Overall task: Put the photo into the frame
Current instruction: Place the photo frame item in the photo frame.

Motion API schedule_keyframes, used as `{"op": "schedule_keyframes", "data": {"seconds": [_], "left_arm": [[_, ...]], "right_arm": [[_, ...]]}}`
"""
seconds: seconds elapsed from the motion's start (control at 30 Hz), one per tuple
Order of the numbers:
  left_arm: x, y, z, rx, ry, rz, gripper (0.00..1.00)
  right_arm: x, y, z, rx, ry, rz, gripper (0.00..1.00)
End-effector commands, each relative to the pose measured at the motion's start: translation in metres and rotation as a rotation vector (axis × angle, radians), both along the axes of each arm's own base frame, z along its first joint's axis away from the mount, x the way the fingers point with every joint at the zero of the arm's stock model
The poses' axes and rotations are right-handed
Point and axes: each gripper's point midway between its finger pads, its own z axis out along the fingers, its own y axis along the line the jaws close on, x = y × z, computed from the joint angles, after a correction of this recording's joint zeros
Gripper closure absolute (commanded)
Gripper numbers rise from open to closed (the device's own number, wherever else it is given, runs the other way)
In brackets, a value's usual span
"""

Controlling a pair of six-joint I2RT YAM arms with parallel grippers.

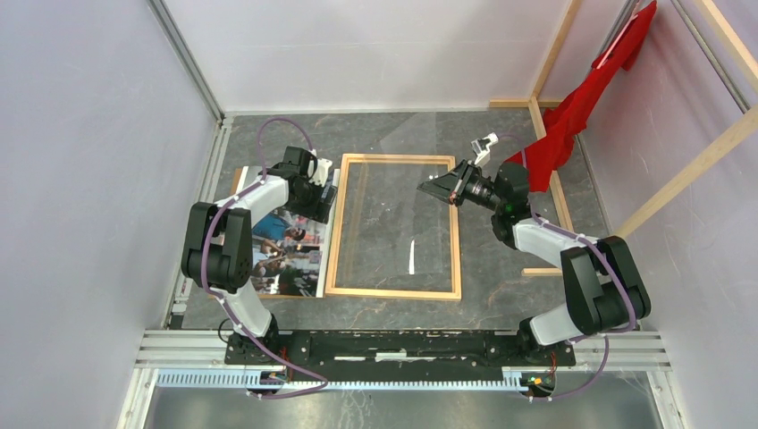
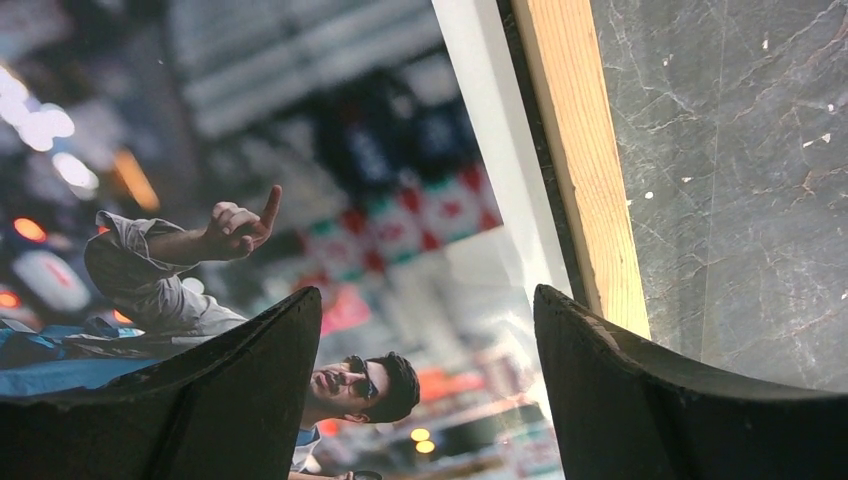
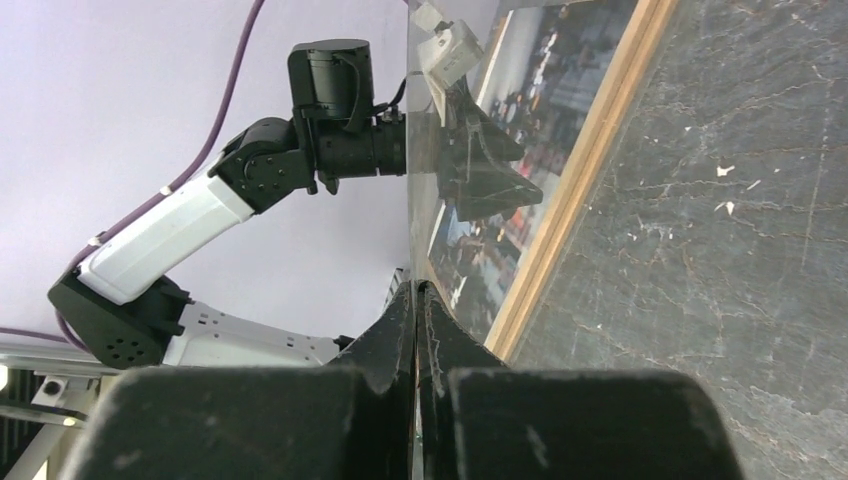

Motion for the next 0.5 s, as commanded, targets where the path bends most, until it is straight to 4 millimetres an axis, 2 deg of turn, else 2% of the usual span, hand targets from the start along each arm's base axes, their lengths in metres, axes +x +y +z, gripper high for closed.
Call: {"op": "schedule_keyframes", "data": {"seconds": [0.0,0.27,0.47], "left_arm": [[0.013,-0.008,0.010,-0.030,-0.053,-0.012,0.17],[0.020,-0.004,0.018,-0.092,-0.051,0.027,0.23],[0.028,0.010,0.023,-0.107,-0.068,0.087,0.25]], "right_arm": [[0.000,0.005,0.026,0.061,-0.069,0.030,1.00],[-0.005,0.013,0.041,0.125,-0.074,0.055,1.00],[-0.007,0.023,0.068,0.176,-0.110,0.086,1.00]]}}
